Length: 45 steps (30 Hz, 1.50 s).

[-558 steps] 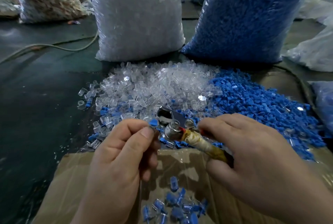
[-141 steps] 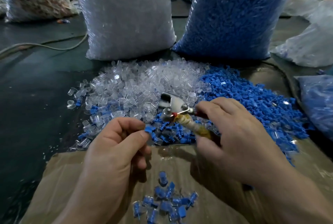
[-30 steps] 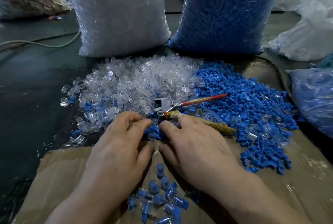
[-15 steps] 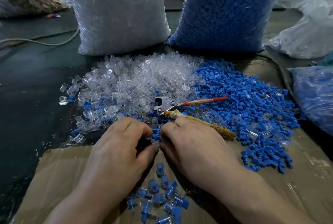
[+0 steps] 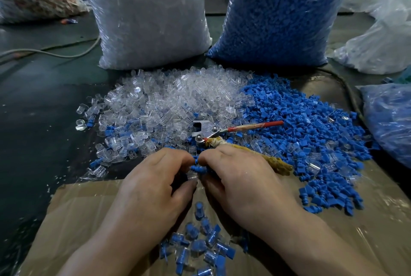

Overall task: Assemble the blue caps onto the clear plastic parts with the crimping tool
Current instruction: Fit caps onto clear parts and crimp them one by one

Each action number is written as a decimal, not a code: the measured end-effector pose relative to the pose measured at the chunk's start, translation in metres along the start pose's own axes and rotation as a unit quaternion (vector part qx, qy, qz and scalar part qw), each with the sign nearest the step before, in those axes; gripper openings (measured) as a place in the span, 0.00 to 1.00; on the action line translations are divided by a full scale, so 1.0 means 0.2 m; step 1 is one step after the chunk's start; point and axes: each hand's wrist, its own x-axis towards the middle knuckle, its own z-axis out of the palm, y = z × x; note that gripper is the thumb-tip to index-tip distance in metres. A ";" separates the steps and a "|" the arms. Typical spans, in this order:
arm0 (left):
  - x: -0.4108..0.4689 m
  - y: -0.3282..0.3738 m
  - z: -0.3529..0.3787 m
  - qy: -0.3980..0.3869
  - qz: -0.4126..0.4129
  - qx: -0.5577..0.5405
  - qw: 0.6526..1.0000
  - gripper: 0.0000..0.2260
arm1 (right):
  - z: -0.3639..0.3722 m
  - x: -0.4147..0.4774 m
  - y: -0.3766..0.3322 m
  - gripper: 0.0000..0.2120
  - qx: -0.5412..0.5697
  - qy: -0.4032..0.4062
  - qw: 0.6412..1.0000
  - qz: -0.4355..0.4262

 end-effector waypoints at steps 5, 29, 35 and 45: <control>0.01 -0.02 0.01 0.064 0.009 -0.038 0.997 0.05 | 0.00 0.00 0.01 0.08 0.075 0.057 0.995 0.026; -0.01 0.04 0.04 0.032 -0.173 -0.467 0.867 0.15 | -0.07 -0.03 -0.04 0.07 0.277 0.067 0.957 0.056; 0.00 0.04 0.05 0.031 -0.183 -0.495 0.849 0.17 | -0.05 -0.02 -0.03 0.08 0.276 0.067 0.957 0.048; 0.00 0.05 0.04 0.026 -0.180 -0.497 0.848 0.16 | -0.04 -0.03 -0.02 0.07 0.176 0.069 0.982 0.019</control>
